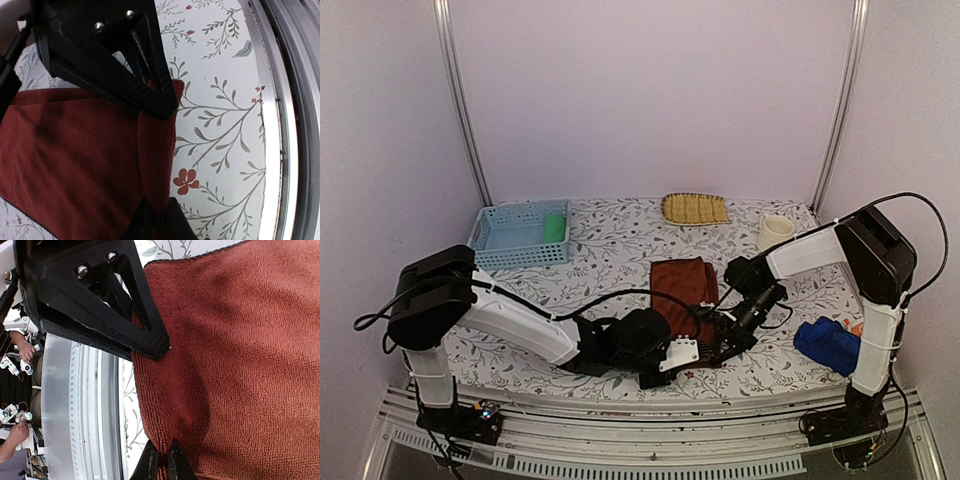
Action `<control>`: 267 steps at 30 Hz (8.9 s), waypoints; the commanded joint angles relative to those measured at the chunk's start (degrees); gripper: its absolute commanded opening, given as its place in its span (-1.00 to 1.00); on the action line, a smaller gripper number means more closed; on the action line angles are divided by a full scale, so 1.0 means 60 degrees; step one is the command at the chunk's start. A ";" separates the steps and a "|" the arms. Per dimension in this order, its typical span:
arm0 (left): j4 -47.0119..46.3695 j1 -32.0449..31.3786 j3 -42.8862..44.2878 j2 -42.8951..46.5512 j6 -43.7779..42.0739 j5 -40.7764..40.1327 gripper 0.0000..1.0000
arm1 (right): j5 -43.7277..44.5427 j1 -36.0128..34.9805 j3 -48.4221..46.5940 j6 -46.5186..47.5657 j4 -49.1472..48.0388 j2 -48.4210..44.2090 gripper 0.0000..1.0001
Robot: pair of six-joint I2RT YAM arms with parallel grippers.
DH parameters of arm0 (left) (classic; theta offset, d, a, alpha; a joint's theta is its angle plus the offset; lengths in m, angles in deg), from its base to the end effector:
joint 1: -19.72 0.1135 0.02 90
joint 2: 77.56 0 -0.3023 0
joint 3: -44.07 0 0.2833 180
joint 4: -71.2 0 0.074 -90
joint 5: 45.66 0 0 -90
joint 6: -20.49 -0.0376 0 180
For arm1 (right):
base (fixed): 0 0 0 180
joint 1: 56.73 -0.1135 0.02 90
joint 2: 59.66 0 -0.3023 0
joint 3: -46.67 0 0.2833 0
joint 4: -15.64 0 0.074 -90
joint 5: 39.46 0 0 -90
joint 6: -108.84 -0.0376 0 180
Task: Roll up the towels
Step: Roll the towel at the center of the board.
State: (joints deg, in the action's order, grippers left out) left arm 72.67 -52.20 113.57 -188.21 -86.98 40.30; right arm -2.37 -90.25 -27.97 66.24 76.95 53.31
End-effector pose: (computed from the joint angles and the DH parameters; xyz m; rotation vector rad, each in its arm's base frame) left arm 0.1335 -0.4003 0.1345 1.6242 1.6932 -0.3973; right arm 0.2702 0.2150 0.1208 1.7064 -2.1797 -1.3943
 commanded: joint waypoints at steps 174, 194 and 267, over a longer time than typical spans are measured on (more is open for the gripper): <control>0.3040 0.3199 0.3477 -0.3499 0.7494 0.9550 -1.00 | 0.4319 -0.0560 0.2522 -0.0059 -0.1920 -0.7057 -0.32; 0.4170 0.3273 0.4503 -0.4133 0.7287 0.9973 -1.00 | 0.8547 -0.3753 0.3384 -0.0691 -0.5561 -0.4064 -0.09; 0.4034 0.1941 0.3665 -0.2379 0.5037 0.7691 -1.00 | 0.2303 0.0679 0.0806 -0.1630 -0.0828 -0.6249 -0.26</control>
State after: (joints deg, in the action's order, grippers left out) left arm 94.50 -44.24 134.38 -199.27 -68.69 74.38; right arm 4.74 -85.97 -29.83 61.47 79.40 22.21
